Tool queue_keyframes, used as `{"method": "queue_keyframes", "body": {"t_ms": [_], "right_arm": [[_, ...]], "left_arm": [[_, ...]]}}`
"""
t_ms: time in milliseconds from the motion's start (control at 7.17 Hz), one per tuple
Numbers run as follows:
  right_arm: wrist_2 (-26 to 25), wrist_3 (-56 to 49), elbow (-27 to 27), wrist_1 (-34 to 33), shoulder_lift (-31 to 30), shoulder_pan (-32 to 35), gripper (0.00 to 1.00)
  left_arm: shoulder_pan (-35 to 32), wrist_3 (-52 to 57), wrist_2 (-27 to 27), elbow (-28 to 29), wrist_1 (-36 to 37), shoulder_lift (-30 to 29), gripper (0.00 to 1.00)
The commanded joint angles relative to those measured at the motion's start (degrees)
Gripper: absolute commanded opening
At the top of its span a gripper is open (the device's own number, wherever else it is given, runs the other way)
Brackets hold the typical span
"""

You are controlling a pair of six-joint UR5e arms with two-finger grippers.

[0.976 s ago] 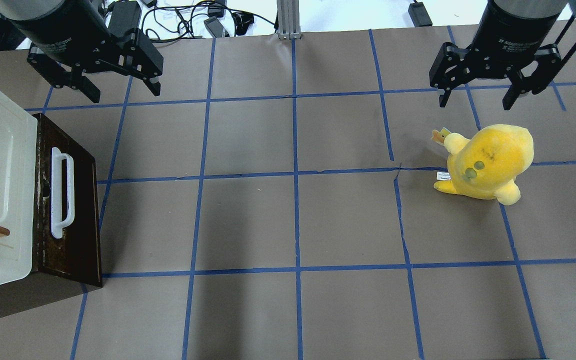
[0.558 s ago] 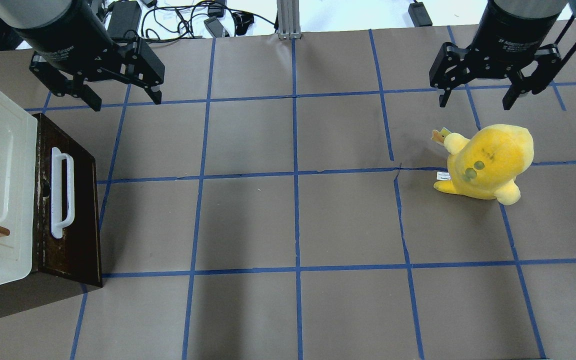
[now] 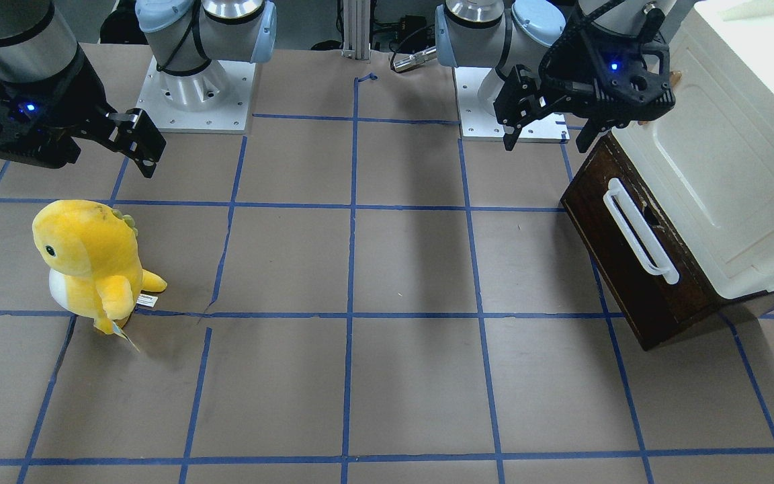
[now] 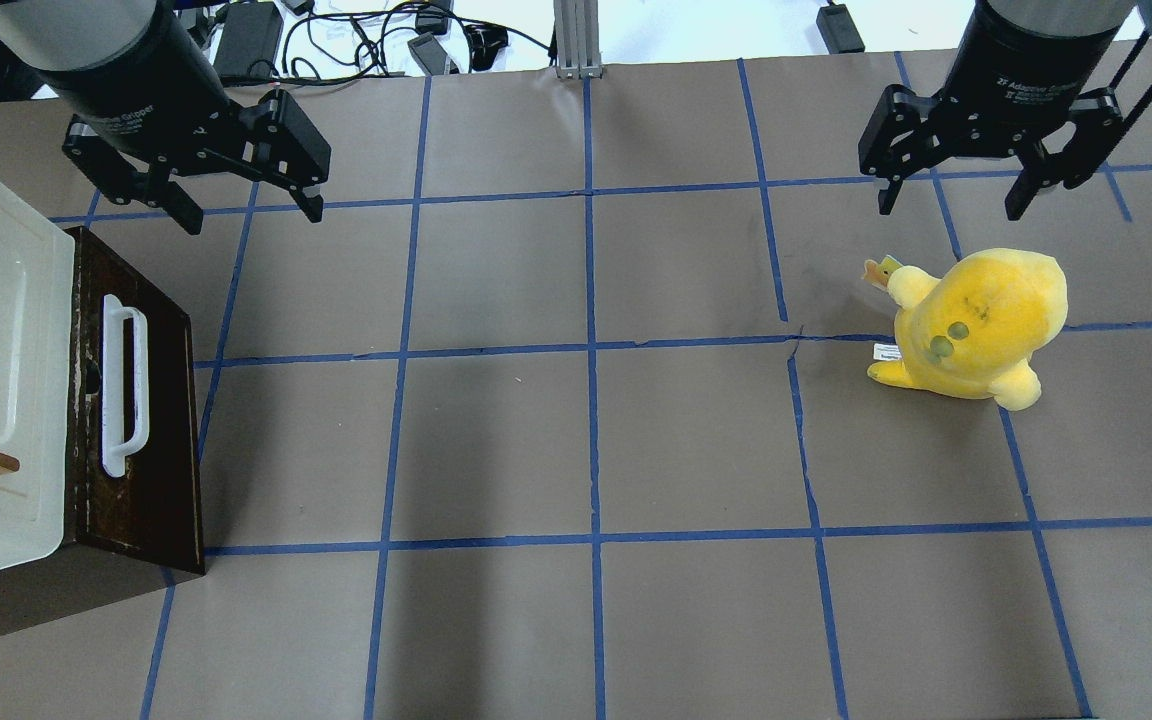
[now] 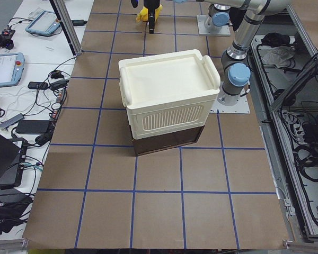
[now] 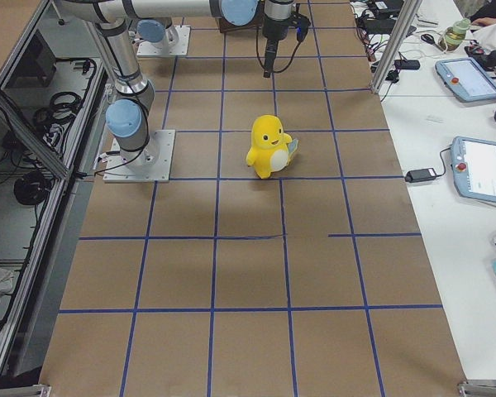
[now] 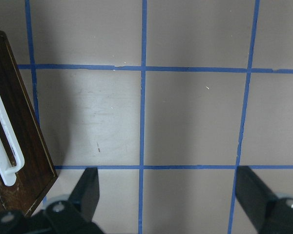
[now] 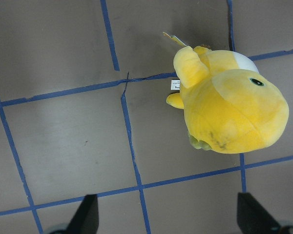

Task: Pull drawer sideways
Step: 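Move the left gripper down to the white handle on the wooden drawer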

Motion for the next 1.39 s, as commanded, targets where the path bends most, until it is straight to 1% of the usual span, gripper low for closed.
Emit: {"method": "queue_keyframes", "body": {"t_ms": [0, 139, 279, 418, 697, 836, 1115, 1255], "right_arm": [[0.0, 0.0, 0.0, 0.0, 0.0, -0.1, 1.0], [0.0, 0.0, 0.0, 0.0, 0.0, 0.0, 1.0], [0.0, 0.0, 0.0, 0.0, 0.0, 0.0, 1.0], [0.0, 0.0, 0.0, 0.0, 0.0, -0.1, 1.0], [0.0, 0.0, 0.0, 0.0, 0.0, 0.0, 1.0], [0.0, 0.0, 0.0, 0.0, 0.0, 0.0, 1.0], [0.0, 0.0, 0.0, 0.0, 0.0, 0.0, 1.0], [0.0, 0.0, 0.0, 0.1, 0.0, -0.1, 1.0]], "left_arm": [[-0.2, -2.6, 0.3, -2.5, 2.4, -1.0, 1.0], [-0.4, -3.4, 0.4, -4.1, 4.3, -1.8, 1.0], [-1.9, -5.3, 3.5, -7.0, 9.5, -2.7, 1.0], [-5.0, -9.7, 9.2, -9.9, 12.5, -4.5, 1.0], [-8.3, -14.4, 19.3, -12.6, 12.8, -9.0, 1.0], [-8.9, -14.9, 22.2, -14.4, 12.7, -10.7, 1.0], [-9.1, -14.1, 29.6, -17.3, 12.3, -13.1, 1.0], [-9.1, -13.9, 33.2, -17.7, 12.0, -14.3, 1.0]]}}
